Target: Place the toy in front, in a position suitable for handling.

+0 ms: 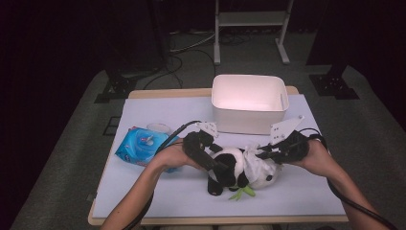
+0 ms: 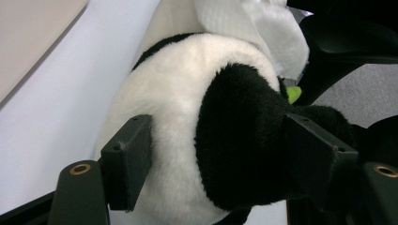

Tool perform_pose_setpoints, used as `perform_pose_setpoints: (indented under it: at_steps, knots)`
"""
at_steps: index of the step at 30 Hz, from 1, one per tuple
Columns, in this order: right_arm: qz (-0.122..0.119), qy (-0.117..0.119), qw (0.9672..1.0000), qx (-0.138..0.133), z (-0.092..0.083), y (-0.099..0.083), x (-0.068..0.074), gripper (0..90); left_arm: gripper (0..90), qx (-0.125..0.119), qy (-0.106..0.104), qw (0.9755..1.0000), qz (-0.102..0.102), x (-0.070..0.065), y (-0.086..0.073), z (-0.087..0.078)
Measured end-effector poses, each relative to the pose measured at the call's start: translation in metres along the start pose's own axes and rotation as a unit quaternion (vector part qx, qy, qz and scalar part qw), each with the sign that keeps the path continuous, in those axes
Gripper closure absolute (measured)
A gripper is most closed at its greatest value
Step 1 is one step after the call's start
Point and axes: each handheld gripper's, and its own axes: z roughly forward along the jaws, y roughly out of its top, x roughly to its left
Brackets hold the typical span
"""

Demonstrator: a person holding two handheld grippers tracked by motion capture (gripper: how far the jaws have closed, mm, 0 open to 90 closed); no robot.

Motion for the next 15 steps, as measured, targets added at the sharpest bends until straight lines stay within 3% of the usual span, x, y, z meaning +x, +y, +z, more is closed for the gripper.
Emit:
perform_pose_setpoints:
  at_steps: [6, 15]
  knots:
    - [-0.026, 0.015, 0.9994, 0.015, 0.018, 0.02, 0.006, 80.6, 27.8, 0.002, 0.005, 0.9999, 0.014, -0.003, 0.005, 0.005]
    - [-0.043, 0.022, 0.9988, 0.009, 0.023, 0.045, 0.005, 80.5, 28.0, -0.012, 0.005, 0.9997, 0.018, -0.002, 0.007, 0.01]
